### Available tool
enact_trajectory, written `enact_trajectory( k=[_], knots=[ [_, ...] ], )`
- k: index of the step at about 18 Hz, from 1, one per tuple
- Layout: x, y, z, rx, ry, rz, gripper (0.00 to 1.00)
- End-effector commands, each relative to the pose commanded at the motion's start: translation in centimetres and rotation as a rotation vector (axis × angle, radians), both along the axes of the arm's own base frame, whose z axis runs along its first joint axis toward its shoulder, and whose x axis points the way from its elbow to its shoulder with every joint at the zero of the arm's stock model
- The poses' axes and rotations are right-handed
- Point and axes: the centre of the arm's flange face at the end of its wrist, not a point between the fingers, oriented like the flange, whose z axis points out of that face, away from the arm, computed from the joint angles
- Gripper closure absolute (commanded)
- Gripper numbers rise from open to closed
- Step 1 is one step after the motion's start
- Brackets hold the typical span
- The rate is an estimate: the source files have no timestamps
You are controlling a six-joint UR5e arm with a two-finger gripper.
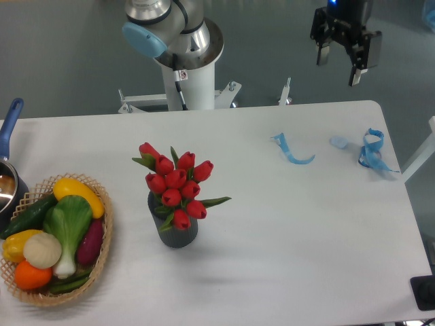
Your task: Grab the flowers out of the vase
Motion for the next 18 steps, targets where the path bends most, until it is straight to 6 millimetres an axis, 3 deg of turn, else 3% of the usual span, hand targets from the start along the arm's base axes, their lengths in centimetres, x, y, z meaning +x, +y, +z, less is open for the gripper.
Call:
enact_trajectory(
  k=[6,12,18],
  knots=[
    [0.4,0.1,-0.3,0.003,-0.006,0.001,0.00],
    [0.8,0.0,-1.9,0.032,-0.044,0.006,0.00],
    [1.9,1.0,-2.5,0.112,-0.129,0.133,0.00]
  ],
)
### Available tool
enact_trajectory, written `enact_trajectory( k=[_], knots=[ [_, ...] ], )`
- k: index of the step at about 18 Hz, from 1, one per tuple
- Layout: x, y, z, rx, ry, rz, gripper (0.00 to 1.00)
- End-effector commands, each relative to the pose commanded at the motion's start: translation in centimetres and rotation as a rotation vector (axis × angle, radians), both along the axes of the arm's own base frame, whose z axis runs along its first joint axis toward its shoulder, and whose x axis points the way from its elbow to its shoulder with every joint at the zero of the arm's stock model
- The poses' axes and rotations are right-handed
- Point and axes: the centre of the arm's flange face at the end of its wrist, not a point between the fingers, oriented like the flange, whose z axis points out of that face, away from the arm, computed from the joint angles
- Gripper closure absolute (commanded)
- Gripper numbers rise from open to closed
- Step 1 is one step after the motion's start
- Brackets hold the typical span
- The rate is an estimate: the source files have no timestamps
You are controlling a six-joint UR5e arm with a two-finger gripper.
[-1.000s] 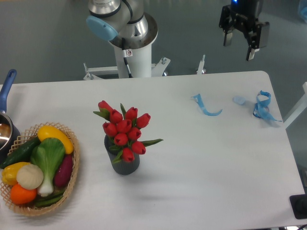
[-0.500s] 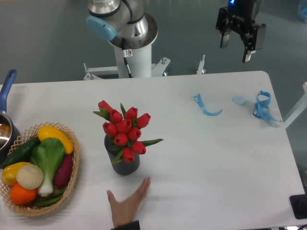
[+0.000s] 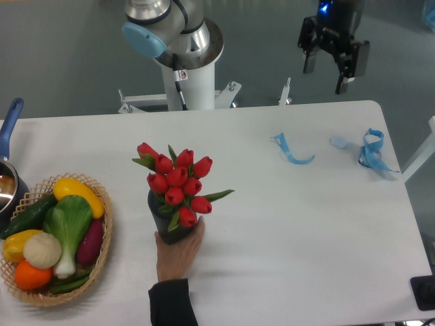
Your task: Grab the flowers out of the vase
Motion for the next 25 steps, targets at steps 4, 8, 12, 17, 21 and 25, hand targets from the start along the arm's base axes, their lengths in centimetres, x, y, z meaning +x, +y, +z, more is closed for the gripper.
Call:
enact_trajectory(
  k=[4,8,12,17,21,25],
  knots=[
    [0.3,0.1,-1.2,0.015,-0.012,0.003,0.00],
    [0.7,0.1,-2.4,0.014,-0.041,0.011,0.00],
    [2.0,2.1,-3.4,0.067,-0.129,0.075,0.00],
    [2.8,5.1,-5.1,0.298,-0.286,0.108,0.00],
    [3.4,6.4,-7.3,0.308,-0.310,0.081,0.00],
    [4.1,9.6,-11.3,0.369,-0.467,0.087,0.00]
  ],
)
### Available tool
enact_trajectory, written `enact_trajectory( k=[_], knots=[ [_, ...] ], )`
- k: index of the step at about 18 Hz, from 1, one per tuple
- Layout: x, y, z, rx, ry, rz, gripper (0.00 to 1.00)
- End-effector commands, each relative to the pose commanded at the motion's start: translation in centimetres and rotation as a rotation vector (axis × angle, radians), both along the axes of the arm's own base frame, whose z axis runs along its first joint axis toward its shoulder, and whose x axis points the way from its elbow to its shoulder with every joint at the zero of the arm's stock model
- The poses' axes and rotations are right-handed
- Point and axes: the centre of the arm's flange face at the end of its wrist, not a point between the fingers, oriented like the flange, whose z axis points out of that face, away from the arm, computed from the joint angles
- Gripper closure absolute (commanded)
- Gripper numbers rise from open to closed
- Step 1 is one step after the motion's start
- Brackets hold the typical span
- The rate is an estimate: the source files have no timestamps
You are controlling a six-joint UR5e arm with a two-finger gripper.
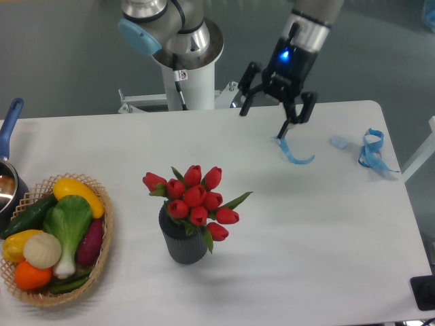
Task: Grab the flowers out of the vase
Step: 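Move the open gripper down toward the red tulip stems above the vase, then close the gripper around the tulip stems just below the blooms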
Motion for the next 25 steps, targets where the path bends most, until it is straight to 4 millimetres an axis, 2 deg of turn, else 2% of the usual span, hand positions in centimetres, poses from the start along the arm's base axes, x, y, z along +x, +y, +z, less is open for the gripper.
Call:
enact_trajectory(
  k=[1,6,9,11,19,22,25],
  knots=[
    [0.1,0.9,-0.5,0.038,-0.028,-0.002,0.00],
    [-0.9,2.4,-3.2,0.118,-0.072,0.008,0.00],
    [-0.7,5.2,-5.3,0.154,-0.034,-0.048,0.00],
    [-1.2,6.2,-6.4,0.205,-0.038,-0.059,0.00],
    [-0.2,7.7,-6.9,0.289,-0.083,-0.085,0.00],
    [0.4,9.2,-7.7,0.292,-0.078,-0.117,0.00],
    [0.8,9.4,-8.1,0.290,-0.083,-0.122,0.00]
  ],
)
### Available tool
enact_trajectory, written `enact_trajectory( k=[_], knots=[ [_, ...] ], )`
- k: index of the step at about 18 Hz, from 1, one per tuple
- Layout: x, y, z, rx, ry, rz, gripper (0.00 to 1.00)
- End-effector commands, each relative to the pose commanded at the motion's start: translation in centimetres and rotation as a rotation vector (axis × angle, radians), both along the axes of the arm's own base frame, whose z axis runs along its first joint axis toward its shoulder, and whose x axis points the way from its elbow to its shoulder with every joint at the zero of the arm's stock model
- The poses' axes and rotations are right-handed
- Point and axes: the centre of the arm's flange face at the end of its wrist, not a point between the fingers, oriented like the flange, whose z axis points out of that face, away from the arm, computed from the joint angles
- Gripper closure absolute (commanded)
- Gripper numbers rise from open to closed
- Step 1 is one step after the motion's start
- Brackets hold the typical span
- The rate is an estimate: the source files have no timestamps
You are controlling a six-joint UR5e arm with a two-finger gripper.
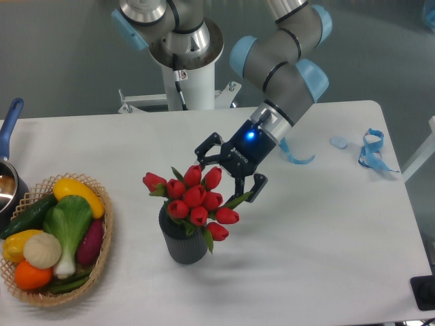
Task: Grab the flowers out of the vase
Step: 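Close the gripper around the tulip stems just below the blooms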
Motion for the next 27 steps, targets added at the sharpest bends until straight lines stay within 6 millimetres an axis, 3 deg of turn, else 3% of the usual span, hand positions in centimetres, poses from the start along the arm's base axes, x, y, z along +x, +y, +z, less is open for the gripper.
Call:
enact_trajectory(
  k=[12,23,27],
  knots=[
    [0.3,1.7,0.0,0.011,0.019,-0.032,0.00],
    [0.3,3.9,-1.7,0.001,-0.002,-0.067,0.00],
    [0.0,3.8,-0.9,0.033,-0.005,-0.064,0.17]
  ],
)
